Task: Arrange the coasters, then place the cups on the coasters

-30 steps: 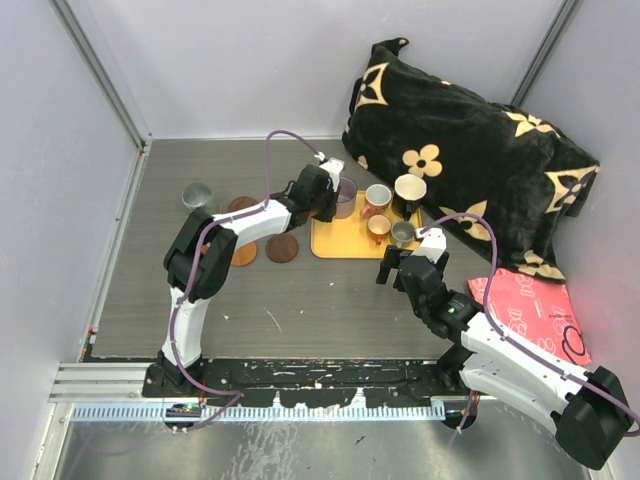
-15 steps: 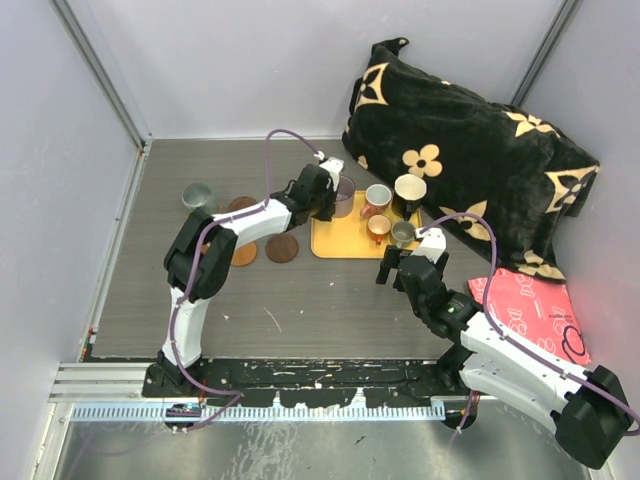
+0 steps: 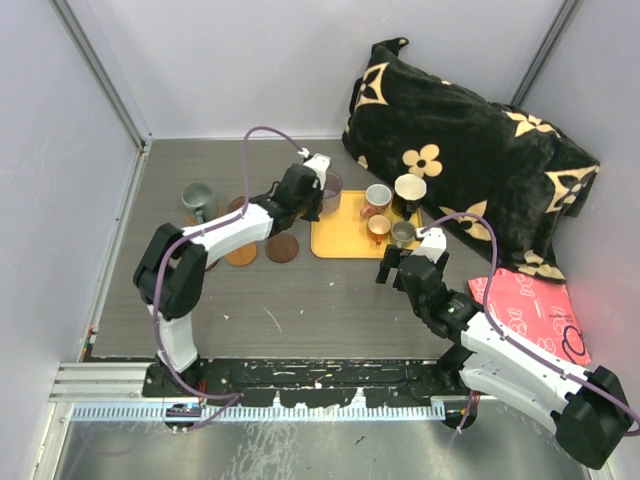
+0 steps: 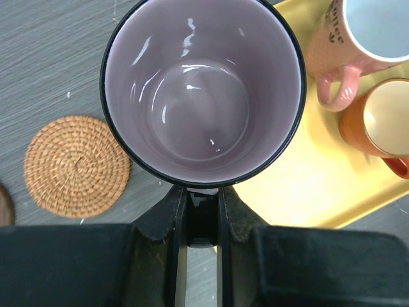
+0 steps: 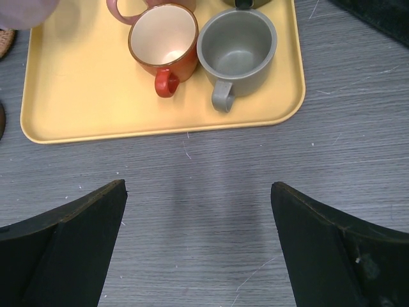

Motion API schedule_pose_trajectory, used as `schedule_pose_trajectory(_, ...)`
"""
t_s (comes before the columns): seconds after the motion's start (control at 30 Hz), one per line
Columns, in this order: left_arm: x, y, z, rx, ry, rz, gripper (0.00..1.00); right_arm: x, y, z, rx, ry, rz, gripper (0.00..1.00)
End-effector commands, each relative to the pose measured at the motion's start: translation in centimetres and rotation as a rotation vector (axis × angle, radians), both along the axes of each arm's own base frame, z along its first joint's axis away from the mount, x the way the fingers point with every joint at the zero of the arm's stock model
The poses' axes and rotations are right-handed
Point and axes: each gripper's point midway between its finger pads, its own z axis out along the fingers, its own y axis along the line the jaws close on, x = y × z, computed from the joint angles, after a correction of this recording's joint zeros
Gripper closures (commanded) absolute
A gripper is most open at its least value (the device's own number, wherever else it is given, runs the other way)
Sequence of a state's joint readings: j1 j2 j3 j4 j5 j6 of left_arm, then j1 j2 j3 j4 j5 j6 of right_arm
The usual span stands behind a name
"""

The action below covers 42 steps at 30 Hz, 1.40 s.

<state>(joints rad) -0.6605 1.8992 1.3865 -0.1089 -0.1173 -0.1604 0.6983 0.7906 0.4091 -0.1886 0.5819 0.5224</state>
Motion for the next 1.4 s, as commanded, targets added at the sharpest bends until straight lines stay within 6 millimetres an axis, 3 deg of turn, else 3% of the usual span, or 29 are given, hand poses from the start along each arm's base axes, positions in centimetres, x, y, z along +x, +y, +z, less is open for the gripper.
schedule_pose_trajectory(0.0,-0.2,0.6,8.0,-0.116,-0.180,0.037,1.00,0.7,0.4,2.2,0.061,-0.069,-0.016,0.00)
schedule_pose_trajectory(0.2,-3.3,4.6,8.8,-0.110,-0.200,0.113,1.00,0.7,0.6,2.3,0.074,-0.078,-0.004,0.00)
schedule_pose_trajectory(0.53,-8.1,12.5,6.7,-0.019,-0.181,0.296,1.00,0.4,0.9,2.8,0.107,-0.094,0.020,0.00)
schedule_pose_trajectory(0.7,-10.5,15.8,7.3,-0.055,-0.215,0.376,1.00,0.3,1.1,3.0,0.115,-0.098,0.030,0.00)
schedule_pose_trajectory(0.93,-12.8,19.3,6.4,-0.053,-0.240,0.464,1.00,0.3,1.2,3.0,0.120,-0.094,0.037,0.00)
schedule_pose_trajectory(1.07,-13.7,20.3,5.6,-0.054,-0.241,0.484,1.00,0.2,1.4,2.9,0.126,-0.093,0.044,0.00)
schedule_pose_trajectory(1.37,-14.3,23.1,4.6,-0.051,-0.267,0.586,1.00,0.0,1.7,2.9,0.147,-0.099,0.066,0.00)
